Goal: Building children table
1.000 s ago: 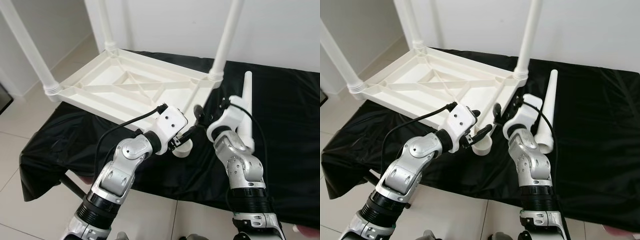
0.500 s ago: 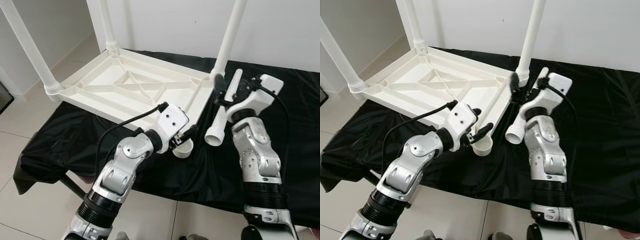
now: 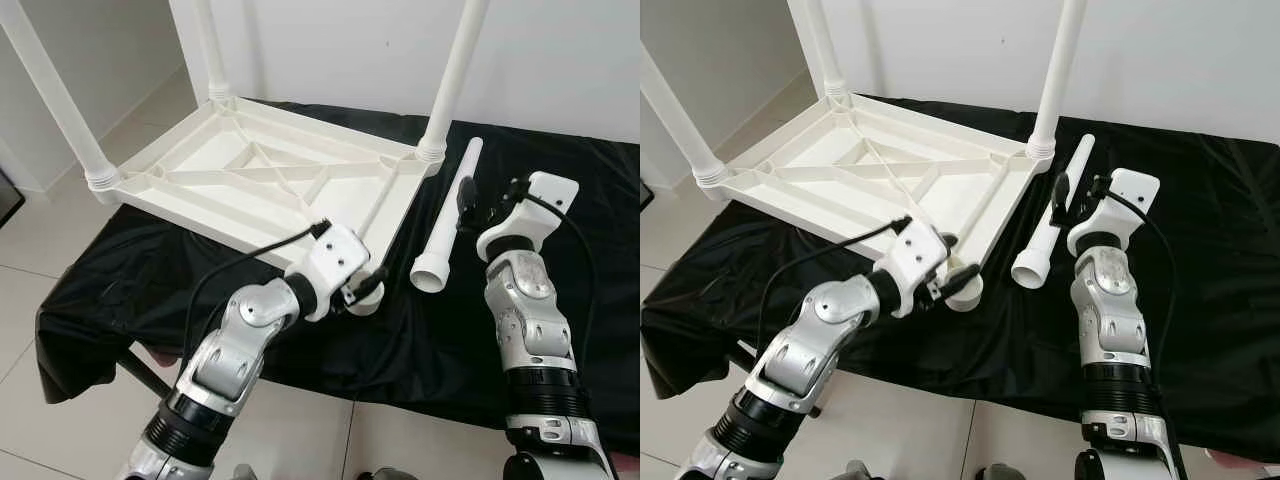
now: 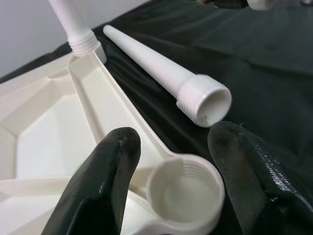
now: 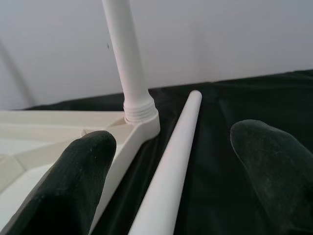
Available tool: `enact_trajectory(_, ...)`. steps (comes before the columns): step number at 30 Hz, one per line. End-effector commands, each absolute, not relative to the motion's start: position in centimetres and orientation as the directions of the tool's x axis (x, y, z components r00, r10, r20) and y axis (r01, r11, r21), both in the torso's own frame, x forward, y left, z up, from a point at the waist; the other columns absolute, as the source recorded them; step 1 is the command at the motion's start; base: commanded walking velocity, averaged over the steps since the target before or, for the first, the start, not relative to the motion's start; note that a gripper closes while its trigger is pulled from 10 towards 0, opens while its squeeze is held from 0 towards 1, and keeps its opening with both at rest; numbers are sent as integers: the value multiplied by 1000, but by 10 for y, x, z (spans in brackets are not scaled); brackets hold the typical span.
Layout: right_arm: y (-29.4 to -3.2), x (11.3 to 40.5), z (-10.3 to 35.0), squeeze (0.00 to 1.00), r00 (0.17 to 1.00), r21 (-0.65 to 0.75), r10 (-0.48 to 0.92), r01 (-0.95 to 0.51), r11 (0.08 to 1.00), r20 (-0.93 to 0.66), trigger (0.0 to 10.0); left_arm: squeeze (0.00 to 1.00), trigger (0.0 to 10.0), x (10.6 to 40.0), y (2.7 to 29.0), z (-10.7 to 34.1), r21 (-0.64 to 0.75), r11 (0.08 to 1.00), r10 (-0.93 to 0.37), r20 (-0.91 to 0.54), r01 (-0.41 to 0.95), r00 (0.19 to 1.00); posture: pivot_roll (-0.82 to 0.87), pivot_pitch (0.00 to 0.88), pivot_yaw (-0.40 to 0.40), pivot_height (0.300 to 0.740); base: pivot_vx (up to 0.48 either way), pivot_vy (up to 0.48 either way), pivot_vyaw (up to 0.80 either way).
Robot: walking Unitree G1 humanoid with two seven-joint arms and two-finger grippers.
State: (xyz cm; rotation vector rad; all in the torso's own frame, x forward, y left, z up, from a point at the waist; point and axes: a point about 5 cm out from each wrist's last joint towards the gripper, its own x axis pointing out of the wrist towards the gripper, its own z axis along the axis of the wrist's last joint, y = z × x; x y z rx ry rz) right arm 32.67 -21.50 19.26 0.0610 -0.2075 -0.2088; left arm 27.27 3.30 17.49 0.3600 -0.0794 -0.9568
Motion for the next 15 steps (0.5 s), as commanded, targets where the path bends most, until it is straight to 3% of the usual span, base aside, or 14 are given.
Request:
enact_trajectory(1,-218,329,180,0,970,51,-202,197,979,138,10000,0,10000,265,30,173,337,466,-841,-118,818,527,-48,23,7,740,0,0,0)
enact_trajectory(15,-195,351,168,0,978,99,-208,207,973,-5,10000,0,10000,256,34,174,333,406,-871,-139,851,471,-22,1,-17,740,0,0,0)
